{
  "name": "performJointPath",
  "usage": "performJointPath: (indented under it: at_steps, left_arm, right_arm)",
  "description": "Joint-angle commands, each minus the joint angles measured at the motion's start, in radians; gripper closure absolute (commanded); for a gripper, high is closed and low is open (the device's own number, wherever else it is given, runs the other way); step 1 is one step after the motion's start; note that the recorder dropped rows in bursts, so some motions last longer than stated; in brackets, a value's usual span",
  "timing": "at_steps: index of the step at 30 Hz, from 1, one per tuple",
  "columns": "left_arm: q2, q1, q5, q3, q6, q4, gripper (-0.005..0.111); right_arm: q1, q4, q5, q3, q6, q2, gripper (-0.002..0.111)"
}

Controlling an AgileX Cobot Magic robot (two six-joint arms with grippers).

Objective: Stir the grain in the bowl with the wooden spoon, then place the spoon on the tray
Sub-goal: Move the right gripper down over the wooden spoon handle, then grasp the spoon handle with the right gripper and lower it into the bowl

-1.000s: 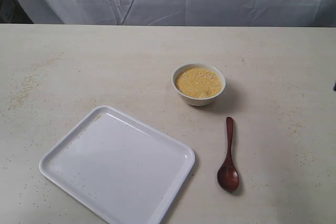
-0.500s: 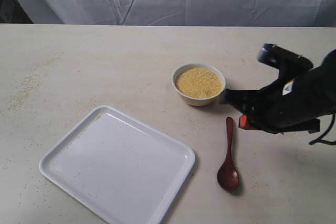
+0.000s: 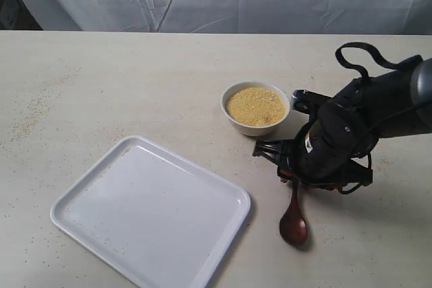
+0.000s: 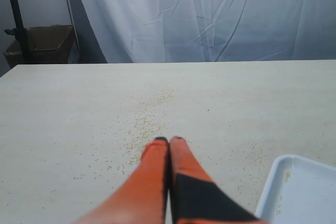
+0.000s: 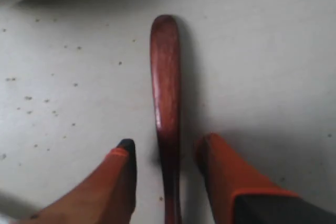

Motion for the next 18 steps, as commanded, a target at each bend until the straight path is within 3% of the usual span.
performJointPath:
  at_steps: [1,3,7,13,18]
  left_arm:
    - [-0.005,0.001,-0.005,0.004,-0.003,-0.003,0.107]
    - [-0.005,0.001,-0.005,0.004,-0.003,-0.003,0.107]
    - [-0.005,0.001,-0.005,0.004,-0.003,-0.003,0.107]
    - [-0.005,0.001,-0.005,0.004,-0.003,-0.003,0.107]
    - [-0.005,0.001,-0.005,0.004,-0.003,-0.003,0.107]
  right_arm:
    - [0.005,-0.080,-0.014,-0.006,0.076,0.026,0.068]
    - [0.005,-0.080,-0.014,-0.006,0.076,0.028,0.075]
    - [0.005,-0.080,-0.014,-0.006,0.079,0.022,0.110]
    - [0.005,-0.088,-0.010,-0.006,0.117,-0.075,0.108]
    - [-0.025,-0.225,-0.013,-0.060,0.248,-0.196,0.108]
